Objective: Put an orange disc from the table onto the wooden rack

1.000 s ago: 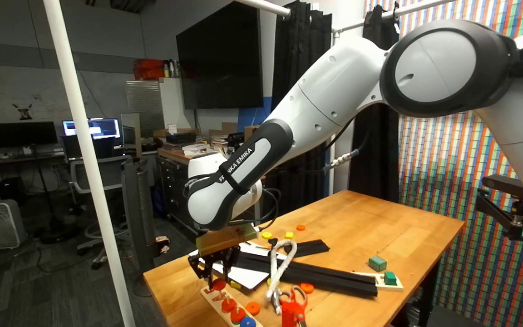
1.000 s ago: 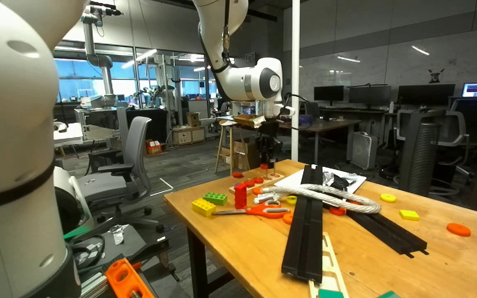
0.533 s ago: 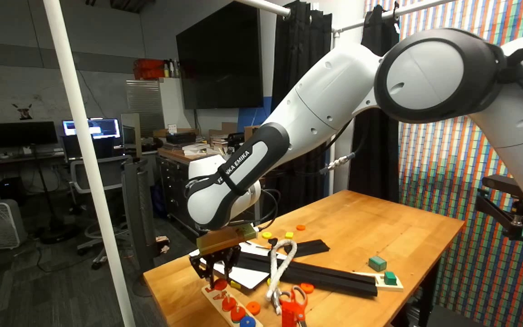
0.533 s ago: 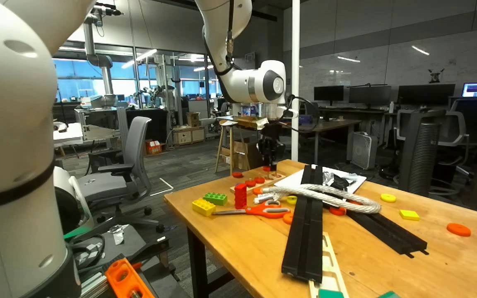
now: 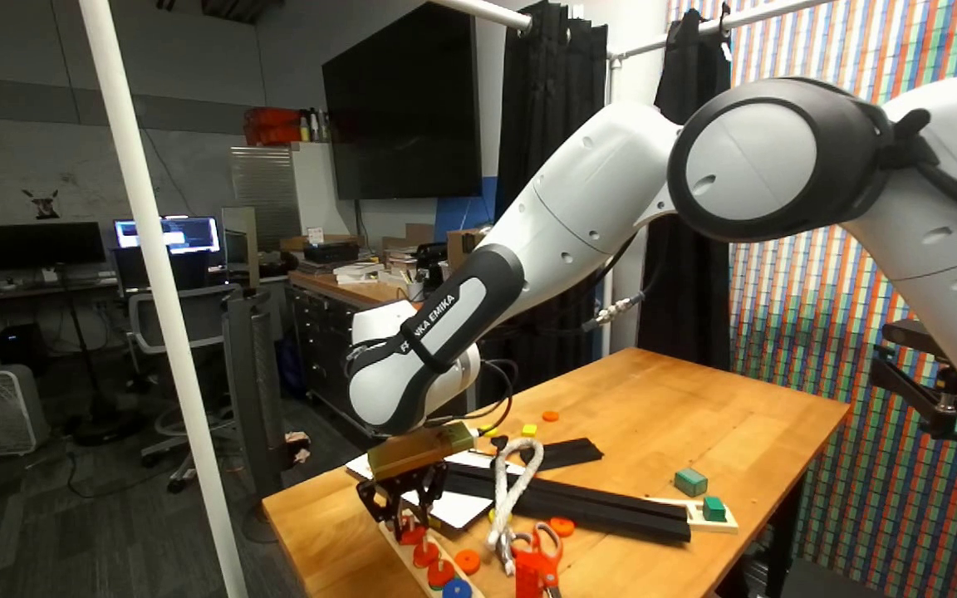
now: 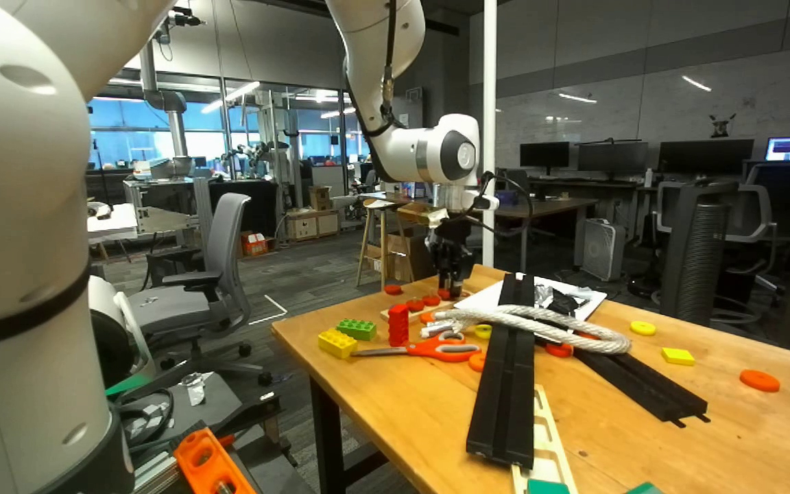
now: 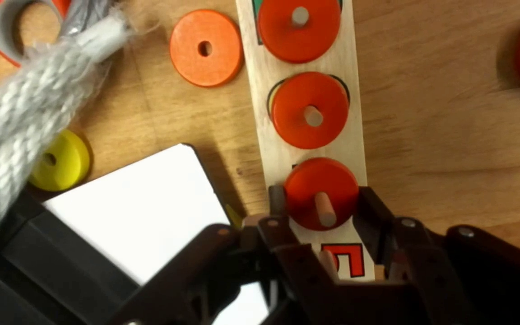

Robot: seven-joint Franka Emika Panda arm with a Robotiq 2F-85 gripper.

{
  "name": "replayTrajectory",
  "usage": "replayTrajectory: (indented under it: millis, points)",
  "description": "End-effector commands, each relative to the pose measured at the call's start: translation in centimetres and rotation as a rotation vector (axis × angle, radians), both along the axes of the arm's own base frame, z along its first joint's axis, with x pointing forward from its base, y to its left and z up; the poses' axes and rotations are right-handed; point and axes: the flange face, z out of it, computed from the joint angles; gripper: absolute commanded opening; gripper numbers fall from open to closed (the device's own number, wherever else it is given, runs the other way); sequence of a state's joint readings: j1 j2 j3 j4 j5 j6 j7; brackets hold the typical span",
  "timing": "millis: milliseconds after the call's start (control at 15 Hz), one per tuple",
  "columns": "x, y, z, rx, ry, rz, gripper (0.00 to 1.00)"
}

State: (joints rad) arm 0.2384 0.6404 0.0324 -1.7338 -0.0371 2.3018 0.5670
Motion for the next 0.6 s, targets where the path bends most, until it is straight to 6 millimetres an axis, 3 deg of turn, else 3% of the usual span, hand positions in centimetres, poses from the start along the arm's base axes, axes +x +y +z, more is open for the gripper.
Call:
replayTrajectory:
  millis: [0, 200, 267, 400, 533]
  points:
    - [0.64, -0.01, 0.18, 0.032, 0.007, -0.007, 0.23]
    - [0.52, -0.04, 0.02, 0.039, 0.008, -0.017, 0.23]
    - [0.41, -0.01, -0.06, 0.039, 0.01, -0.024, 0.66]
    - [0.22, 0.0, -0.16, 0.038, 0.013, -0.029, 0.74]
    - [-0.12, -0.02, -0.02, 0.037, 0.011, -0.032, 0.9]
